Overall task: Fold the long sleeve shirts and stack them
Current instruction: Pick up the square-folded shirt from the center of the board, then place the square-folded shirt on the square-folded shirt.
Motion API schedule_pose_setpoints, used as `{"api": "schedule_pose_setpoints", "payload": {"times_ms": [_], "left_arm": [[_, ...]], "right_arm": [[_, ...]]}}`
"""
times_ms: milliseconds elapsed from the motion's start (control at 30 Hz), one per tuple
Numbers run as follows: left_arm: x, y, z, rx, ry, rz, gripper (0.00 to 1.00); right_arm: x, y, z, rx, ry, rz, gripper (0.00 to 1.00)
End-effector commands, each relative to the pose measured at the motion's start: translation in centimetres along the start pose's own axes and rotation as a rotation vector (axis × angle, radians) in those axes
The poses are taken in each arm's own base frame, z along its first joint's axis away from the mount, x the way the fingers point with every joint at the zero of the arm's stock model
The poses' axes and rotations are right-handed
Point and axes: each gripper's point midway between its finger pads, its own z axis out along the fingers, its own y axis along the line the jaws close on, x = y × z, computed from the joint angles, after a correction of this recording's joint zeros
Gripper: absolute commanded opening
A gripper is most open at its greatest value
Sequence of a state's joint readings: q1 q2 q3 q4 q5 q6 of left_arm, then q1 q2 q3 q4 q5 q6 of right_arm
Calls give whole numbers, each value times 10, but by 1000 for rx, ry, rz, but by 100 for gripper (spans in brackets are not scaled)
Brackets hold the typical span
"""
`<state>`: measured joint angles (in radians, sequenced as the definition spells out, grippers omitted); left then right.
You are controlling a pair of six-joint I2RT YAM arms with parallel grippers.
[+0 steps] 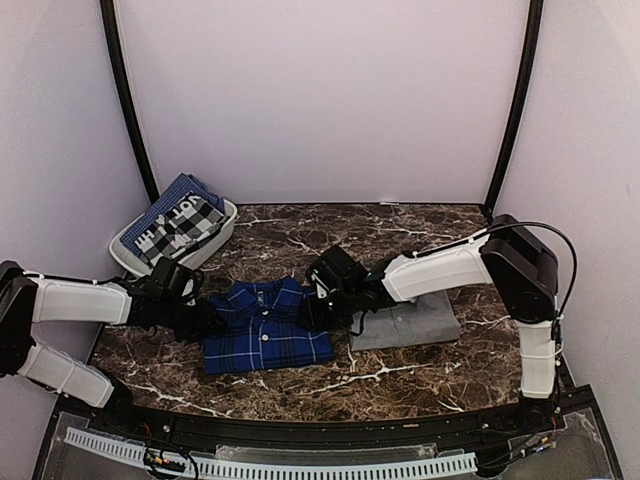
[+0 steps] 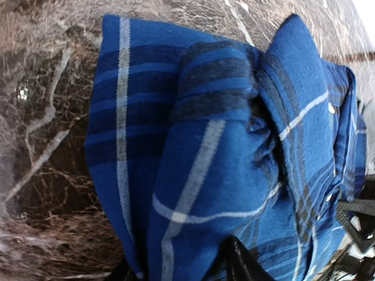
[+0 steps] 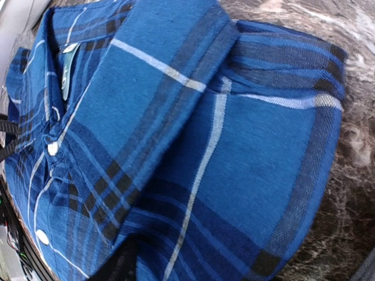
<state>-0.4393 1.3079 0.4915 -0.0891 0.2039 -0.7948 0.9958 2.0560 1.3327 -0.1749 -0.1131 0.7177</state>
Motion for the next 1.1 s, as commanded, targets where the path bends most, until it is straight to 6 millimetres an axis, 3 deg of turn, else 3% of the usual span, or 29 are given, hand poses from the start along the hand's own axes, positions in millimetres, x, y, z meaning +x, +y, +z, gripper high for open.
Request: {"api": "schedule_pose_setpoints", "payload": {"times_ms": [0,33,167,267,600,833,1067], "left_arm": [[15,3,4,7,77,-25,29],[14,1,3,12,75,-27,19],[1,-19,-8,59,51,-15,1],[-7,-34,-17,98,37,-3,0],[-37,-100,-58,240,-29,63,0],[-43,-168,-68,334,-35,119,0],[-30,-254,-46,436,4,182,0]], "right_arm": [[9,9,10,-13,38,-10,39],[6,9,8,-4,32,-15,34],[-12,20,-2,1,-3,-43,13],[-23,33,-8,-22,-22,-58,0],[-63,51,-60,26,-128,-133,0],[-76,20,-112,124,-215,-125,0],[-58,-46,-160,239,-246,-59,0]]}}
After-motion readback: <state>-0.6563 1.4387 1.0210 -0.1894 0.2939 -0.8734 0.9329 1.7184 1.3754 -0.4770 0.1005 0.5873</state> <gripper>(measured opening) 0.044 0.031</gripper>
